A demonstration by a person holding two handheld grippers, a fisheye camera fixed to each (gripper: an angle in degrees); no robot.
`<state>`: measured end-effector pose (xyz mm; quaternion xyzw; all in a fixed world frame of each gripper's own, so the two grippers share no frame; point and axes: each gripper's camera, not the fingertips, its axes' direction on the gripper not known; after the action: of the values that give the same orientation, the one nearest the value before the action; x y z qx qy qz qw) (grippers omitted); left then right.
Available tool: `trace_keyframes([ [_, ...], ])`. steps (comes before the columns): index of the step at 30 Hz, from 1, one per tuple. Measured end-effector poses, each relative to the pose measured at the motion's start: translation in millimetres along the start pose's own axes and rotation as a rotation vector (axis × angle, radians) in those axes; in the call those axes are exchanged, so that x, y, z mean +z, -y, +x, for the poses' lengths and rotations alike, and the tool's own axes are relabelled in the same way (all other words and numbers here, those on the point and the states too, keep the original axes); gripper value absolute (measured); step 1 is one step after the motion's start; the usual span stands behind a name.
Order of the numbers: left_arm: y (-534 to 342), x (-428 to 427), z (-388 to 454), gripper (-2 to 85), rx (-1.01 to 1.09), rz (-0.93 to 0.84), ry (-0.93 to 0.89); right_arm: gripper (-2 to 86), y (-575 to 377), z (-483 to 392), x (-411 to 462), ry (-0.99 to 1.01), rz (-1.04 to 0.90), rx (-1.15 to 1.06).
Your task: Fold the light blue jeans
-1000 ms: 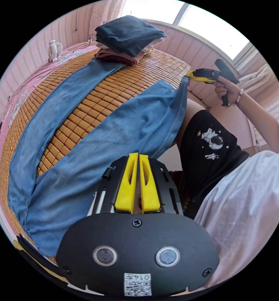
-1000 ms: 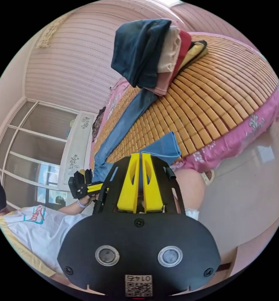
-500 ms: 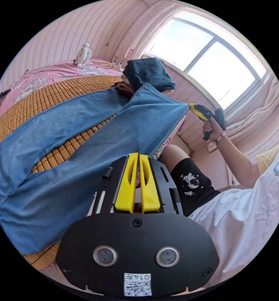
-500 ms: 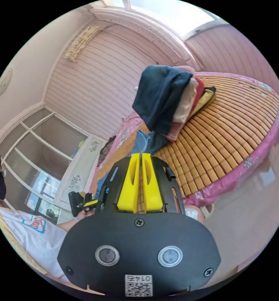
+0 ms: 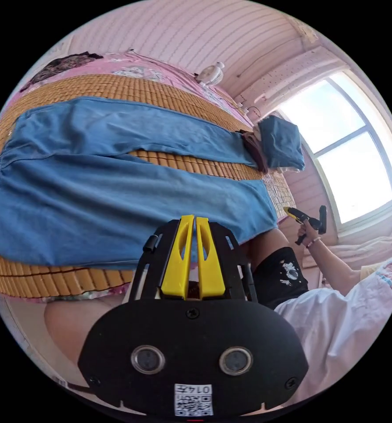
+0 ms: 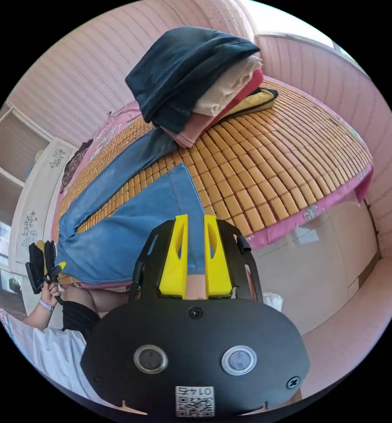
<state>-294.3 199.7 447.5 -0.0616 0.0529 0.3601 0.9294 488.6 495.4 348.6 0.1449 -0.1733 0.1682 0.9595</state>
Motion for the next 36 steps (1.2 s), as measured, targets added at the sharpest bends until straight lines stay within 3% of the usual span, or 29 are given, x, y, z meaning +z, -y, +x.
trace_keyframes([
  [4, -3, -38, -63, -1.0, -0.173, -0.012, 0.208, 4.4, 37, -68, 46, -0.125, 0.077, -0.211],
  [9, 2, -68, -123, -0.9, -0.362, 0.000, 0.372, 1.4, 63, -101, 120, -0.268, -0.091, -0.219],
  [14, 13, -60, -125, -1.0, -0.196, -0.149, 0.496, -0.3, 58, -119, 143, -0.510, -0.092, -0.329],
  [20, 7, -68, -124, -1.0, -0.127, -0.205, 0.556, -0.2, 61, -108, 145, -0.439, -0.055, -0.255],
  [28, -34, -102, -147, -0.9, -0.247, -0.206, 0.566, -0.1, 51, -102, 106, -0.306, -0.021, -0.226],
  [32, -69, -136, -161, 0.0, -0.305, -0.070, 0.412, 0.6, 23, -95, 83, -0.284, -0.031, -0.204],
  [36, -103, -196, -195, 6.3, -0.429, 0.223, 0.426, 2.3, 0, -86, 65, -0.280, -0.066, -0.166],
])
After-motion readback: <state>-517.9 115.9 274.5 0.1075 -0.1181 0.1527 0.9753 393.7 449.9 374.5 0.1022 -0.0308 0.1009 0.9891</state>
